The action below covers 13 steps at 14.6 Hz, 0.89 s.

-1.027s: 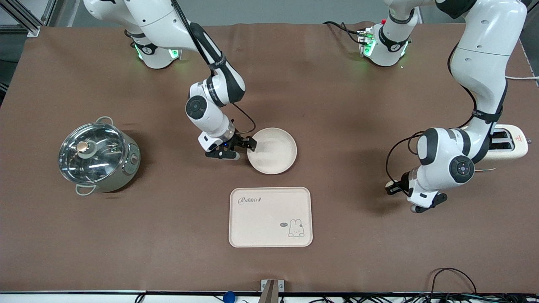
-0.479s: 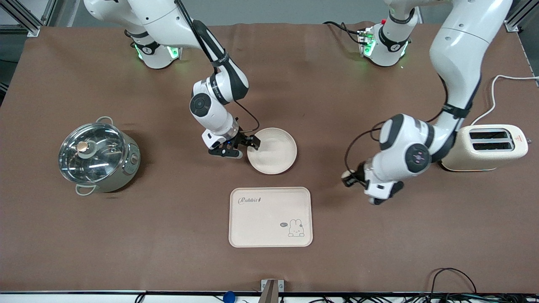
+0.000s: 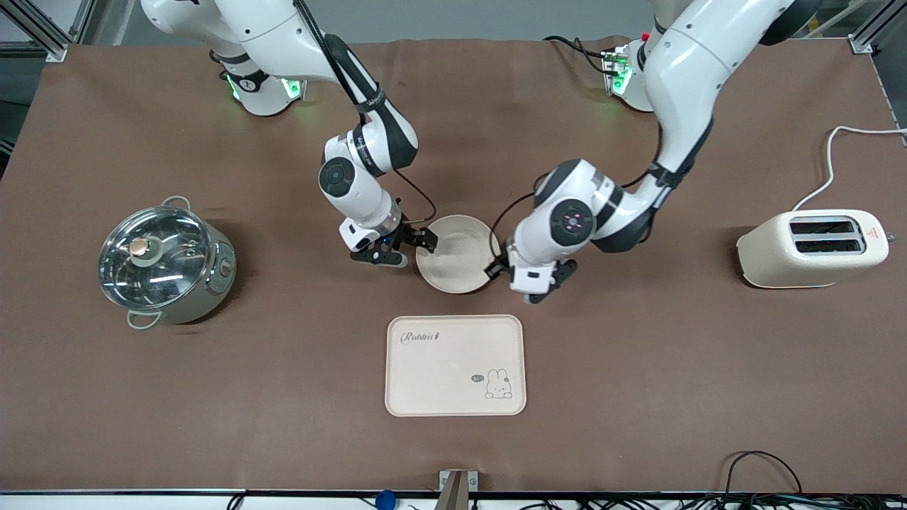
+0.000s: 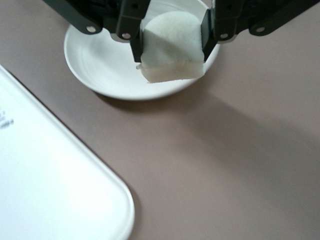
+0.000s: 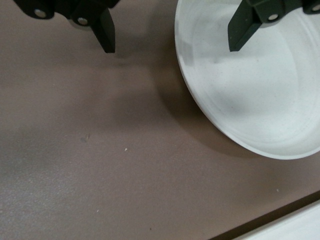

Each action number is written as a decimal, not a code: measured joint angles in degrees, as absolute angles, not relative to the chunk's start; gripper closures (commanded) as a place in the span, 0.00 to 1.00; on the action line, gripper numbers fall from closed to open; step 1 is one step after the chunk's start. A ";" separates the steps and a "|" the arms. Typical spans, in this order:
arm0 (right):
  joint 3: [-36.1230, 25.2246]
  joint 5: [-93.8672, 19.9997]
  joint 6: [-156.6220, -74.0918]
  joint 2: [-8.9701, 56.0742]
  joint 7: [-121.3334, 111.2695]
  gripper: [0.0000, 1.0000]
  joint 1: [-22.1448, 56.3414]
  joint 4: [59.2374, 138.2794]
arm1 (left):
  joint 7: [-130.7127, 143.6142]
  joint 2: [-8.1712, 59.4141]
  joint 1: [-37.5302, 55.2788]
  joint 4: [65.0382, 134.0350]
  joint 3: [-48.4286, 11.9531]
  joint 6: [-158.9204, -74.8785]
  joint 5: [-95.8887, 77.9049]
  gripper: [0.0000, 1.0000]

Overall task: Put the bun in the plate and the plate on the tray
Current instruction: 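Carry the bun with the left gripper over the white plate, then lower the bun onto the plate and open the left gripper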

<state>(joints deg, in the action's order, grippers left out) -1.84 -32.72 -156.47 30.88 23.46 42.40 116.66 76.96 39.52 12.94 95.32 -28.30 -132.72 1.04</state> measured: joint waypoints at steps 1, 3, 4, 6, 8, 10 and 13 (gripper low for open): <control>-1.85 -32.72 -156.46 30.94 23.46 0.01 42.40 116.66 | 78.71 40.69 14.30 95.18 -28.24 -134.50 1.04 0.51; -1.85 -32.72 -156.45 31.07 23.46 0.01 42.40 116.66 | 81.16 42.80 16.00 94.99 -28.12 -136.26 1.04 0.46; -1.86 -32.72 -156.45 31.11 23.46 0.01 42.40 116.67 | 81.44 43.64 16.40 94.89 -28.11 -136.75 1.04 0.34; -1.86 -32.72 -156.45 31.16 23.46 0.01 42.40 116.66 | 81.64 44.60 16.67 94.88 -28.10 -137.09 1.04 0.00; -1.86 -32.72 -156.45 31.17 23.46 0.01 42.40 116.66 | 82.69 44.75 16.62 94.72 -28.05 -137.14 1.04 0.00; -1.86 -32.72 -156.45 31.18 23.46 0.01 42.40 116.66 | 83.25 44.56 16.36 93.77 -28.03 -137.14 1.11 0.00; -1.86 -32.72 -156.45 31.19 23.46 0.23 42.41 116.66 | 83.19 41.67 14.63 92.09 -27.29 -135.44 1.86 0.00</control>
